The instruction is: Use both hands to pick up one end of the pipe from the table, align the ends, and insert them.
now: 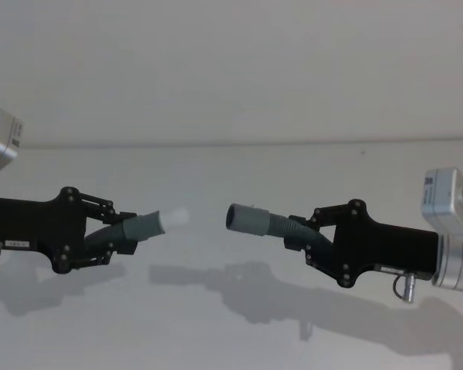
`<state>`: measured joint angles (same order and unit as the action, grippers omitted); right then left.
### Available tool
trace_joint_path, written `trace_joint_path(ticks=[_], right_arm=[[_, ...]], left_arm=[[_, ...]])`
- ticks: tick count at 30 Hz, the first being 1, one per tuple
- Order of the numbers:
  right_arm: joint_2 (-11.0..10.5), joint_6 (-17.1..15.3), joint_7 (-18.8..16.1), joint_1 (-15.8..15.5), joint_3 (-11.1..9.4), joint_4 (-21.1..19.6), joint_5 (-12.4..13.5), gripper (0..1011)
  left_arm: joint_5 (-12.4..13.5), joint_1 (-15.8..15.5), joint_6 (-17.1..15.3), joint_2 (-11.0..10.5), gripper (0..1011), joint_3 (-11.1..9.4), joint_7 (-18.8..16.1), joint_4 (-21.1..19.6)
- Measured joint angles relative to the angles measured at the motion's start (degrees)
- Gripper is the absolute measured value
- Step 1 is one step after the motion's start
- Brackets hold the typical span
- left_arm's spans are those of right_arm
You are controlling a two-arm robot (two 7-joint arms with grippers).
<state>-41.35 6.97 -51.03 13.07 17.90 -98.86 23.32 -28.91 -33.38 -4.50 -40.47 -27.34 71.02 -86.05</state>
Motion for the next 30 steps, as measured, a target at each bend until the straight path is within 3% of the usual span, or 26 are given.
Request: trace_joint_path(ticks=[13, 30], right_arm=[[-1.0, 1.3, -2.5, 3.4, 2.4, 0.6, -2.5, 204], [-1.1, 1.9, -3.2, 5.5, 4.7, 1.3, -3.9, 204]], left_arm=[[0.6, -1.7, -0.5, -0.4, 335, -1.7, 1.9, 0.6], [1.9, -4.6, -1.5, -0.6, 335, -4.4, 4.4, 1.8]])
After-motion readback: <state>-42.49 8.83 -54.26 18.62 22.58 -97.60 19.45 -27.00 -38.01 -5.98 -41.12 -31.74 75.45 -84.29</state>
